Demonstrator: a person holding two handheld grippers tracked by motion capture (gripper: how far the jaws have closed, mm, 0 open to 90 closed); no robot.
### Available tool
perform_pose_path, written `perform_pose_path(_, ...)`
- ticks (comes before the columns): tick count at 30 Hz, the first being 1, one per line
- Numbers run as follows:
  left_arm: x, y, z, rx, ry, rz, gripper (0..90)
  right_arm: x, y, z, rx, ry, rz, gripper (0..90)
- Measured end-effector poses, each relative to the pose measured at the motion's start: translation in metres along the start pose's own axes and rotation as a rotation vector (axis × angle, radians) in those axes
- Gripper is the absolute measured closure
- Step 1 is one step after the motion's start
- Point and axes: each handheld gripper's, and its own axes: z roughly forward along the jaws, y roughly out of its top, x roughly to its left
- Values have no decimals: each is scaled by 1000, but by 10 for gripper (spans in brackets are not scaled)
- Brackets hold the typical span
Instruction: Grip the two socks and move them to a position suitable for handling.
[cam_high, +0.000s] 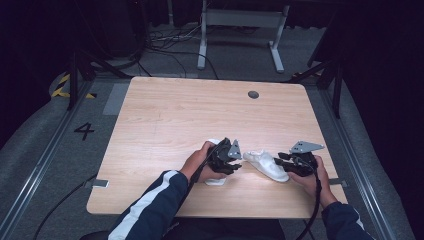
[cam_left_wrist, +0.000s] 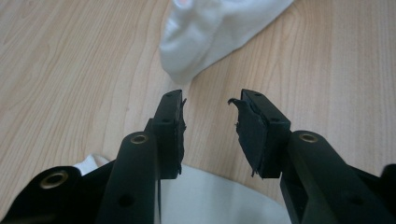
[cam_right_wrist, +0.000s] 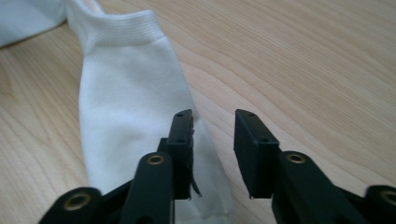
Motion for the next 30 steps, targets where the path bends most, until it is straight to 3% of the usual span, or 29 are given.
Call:
perform_pose_path(2,0,-4,-7,3,0,5,594,-2,-1,-3,2,-32,-2,601)
perform_pose_path(4,-2,-10,-17,-3,9,-6,583,-4,-3,-10,-20,-35,5,603)
perform_pose_path(8,-4,-28,-35,-9,31,-26,563,-2,-6,-12,-24,15,-19,618)
perform_pose_path(13,-5,-53,-53,-32,66,-73,513,14,-10,1,51,86,-106,629)
perform_pose_path(15,-5,-64,-57,-29,73,-91,509,22,-8,3,55,104,-126,614)
perform_pose_path(19,-5,-83,-53,-30,72,-138,514,35,-5,5,59,139,-140,613)
perform_pose_path(22,-5,-88,-42,13,67,-159,517,44,-3,6,59,152,-146,601)
perform_pose_path(25,-8,-88,-33,6,35,-157,491,49,-3,6,60,149,-165,583)
perform_pose_path(28,-13,-85,-24,26,31,-133,488,47,-5,6,55,157,-140,570)
perform_pose_path(30,-14,-84,-21,7,15,-136,488,47,-5,5,53,158,-132,569)
